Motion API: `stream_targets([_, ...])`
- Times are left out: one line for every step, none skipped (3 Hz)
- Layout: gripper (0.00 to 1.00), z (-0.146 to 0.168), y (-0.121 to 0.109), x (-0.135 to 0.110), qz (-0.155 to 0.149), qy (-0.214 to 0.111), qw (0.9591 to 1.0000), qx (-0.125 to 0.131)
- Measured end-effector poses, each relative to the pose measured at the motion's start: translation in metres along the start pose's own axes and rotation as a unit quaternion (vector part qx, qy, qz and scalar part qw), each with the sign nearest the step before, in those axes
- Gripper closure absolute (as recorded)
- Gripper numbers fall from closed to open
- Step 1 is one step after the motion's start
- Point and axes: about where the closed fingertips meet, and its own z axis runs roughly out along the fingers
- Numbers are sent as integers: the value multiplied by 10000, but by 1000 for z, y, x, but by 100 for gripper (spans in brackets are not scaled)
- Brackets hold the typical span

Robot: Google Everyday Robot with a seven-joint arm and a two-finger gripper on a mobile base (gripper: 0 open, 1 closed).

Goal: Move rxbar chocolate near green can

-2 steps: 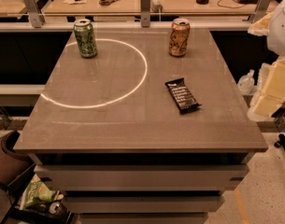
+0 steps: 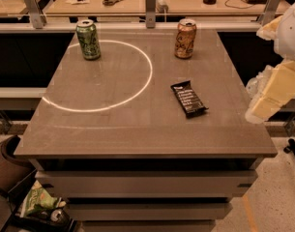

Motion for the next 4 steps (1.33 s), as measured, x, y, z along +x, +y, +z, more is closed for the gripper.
stream_targets([0,23,6,-8,709,-637,9954,-18])
stream_targets([0,55,24,-16,1453,-1308,9807,-102])
stream_targets([0,94,40,-33,2103,-1984,9570,-258])
stream_targets([0,127,36,-47,2622,-2516,9314,-205])
